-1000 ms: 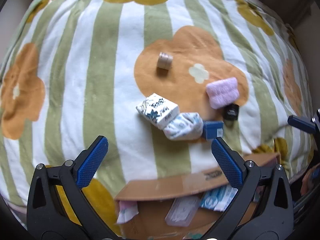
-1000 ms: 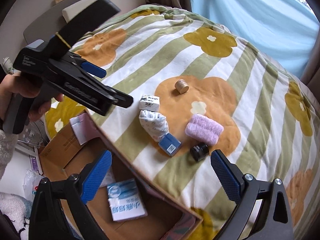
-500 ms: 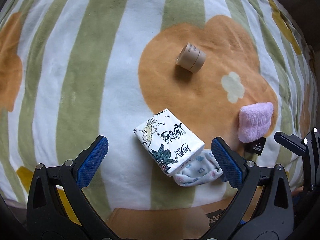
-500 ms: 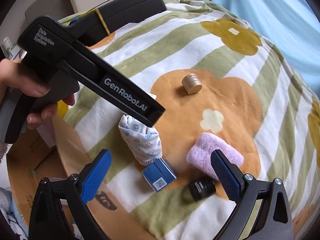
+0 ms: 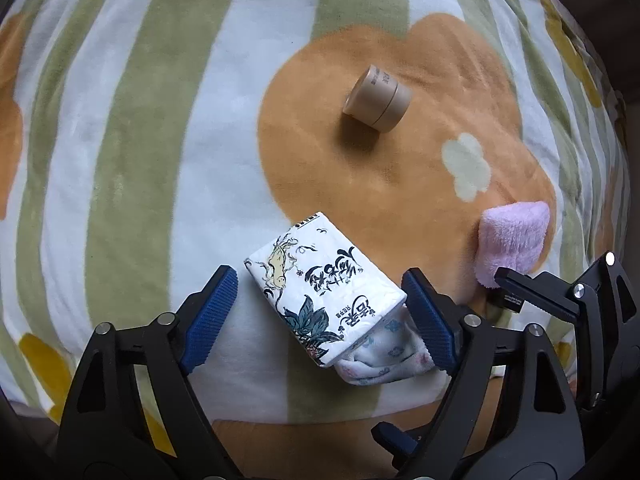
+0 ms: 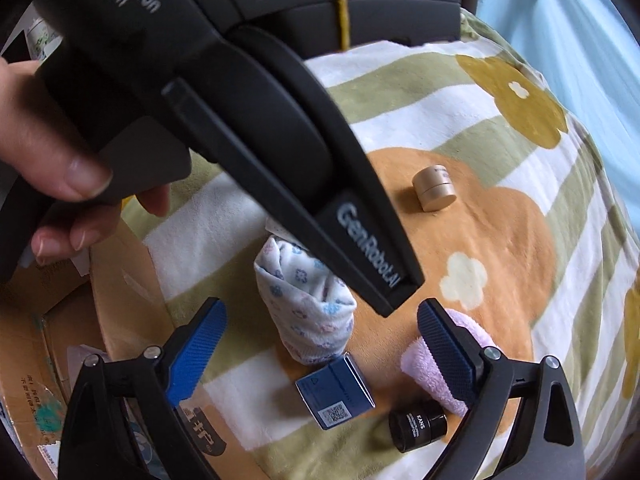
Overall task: Organize objects
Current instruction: 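Grasp the white printed tissue pack with left tool while right tool grasps the patterned cloth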
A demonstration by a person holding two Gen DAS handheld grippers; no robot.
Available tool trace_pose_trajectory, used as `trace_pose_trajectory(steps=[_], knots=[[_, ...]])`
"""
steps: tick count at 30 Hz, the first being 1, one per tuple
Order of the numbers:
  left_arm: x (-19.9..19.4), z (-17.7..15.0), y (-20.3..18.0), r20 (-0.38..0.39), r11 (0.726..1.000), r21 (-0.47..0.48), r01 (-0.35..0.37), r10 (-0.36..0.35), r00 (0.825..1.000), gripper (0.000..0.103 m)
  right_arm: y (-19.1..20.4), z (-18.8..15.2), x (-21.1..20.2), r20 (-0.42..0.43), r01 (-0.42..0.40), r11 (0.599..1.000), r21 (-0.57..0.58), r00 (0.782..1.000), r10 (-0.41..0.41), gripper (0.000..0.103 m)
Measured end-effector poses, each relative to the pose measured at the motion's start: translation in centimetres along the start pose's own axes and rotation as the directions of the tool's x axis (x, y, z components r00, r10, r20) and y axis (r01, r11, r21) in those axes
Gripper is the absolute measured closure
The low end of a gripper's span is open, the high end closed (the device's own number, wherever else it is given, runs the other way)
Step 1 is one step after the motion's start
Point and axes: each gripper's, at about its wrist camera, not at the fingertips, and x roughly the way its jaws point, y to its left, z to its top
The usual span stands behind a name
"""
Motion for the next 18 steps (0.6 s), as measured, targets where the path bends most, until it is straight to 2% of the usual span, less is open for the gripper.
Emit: trace_pose_trajectory(steps=[5, 11, 15, 18], knots=[[0.8, 0.0, 0.4, -0.014, 0.999, -0.016, 0.029, -0.029, 0.999, 0.032, -0.4, 0.7, 1.0, -0.033, -0.046, 0.998, 0.034, 0.998, 0.048, 0.011], [1.0, -0.1, 0.8, -0.012, 0.998, -0.026, 0.057, -0.057, 0.998, 0.035, -1.4, 1.1, 3.1, -0.113, -0.073, 0.992, 0.106, 0.99, 0.085, 0.037], [1.0, -0.2, 1.1, -0.01, 0.997, -0.035, 0.076, -0.076, 0.997, 0.036, -1.5, 1.3, 3.4, -0.119, -0.094, 0.988, 0.119, 0.987, 0.108, 0.052], [0.8, -0.3, 1.1, -0.008, 0.996, -0.039, 0.084, -0.084, 0.996, 0.036, -1.6, 1.4, 3.3, -0.109, -0.101, 0.987, 0.126, 0.987, 0.115, 0.056]])
